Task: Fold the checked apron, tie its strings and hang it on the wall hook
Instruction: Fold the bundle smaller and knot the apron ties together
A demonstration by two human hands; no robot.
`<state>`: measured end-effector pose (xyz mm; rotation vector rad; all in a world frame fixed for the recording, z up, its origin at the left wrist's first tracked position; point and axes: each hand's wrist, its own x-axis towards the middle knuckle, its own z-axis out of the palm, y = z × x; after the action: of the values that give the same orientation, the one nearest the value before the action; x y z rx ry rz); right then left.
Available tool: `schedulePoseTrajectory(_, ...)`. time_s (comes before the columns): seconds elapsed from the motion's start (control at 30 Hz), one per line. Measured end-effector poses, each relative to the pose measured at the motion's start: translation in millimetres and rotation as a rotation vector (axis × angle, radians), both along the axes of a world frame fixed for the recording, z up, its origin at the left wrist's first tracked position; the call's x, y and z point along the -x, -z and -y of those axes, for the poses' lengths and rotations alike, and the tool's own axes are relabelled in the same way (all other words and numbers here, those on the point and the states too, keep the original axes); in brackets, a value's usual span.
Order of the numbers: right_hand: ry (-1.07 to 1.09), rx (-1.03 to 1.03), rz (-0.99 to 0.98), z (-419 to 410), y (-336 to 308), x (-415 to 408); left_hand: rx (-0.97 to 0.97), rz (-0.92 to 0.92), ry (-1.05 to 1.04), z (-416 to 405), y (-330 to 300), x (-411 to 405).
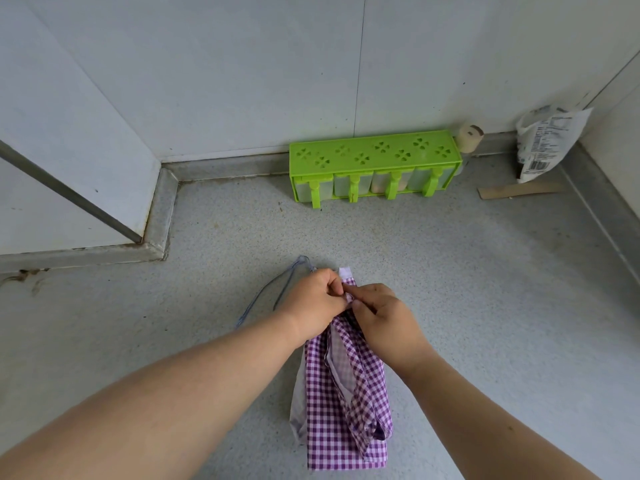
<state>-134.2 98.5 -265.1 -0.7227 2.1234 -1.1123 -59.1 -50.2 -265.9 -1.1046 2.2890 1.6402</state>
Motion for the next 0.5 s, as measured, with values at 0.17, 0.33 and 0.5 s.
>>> schedulePoseTrajectory(0.17, -0.075, -0.004, -0.064, -4.4, 9.4, 2.4, 0.012, 0.012, 0.024, -1.9, -0.5, 1.8)
schedulePoseTrajectory(0.33, 0.160, 0.010, 0.048, 0.2, 14.8, 5.4, -0.063, 0.008, 0.033, -0.1, -3.5, -0.1)
schedulePoseTrajectory(0.5, 0.263, 0.048, 0.176, -4.1, 12.7, 2.7, -0.106, -0.019, 0.027, 3.3, -1.4, -0.9)
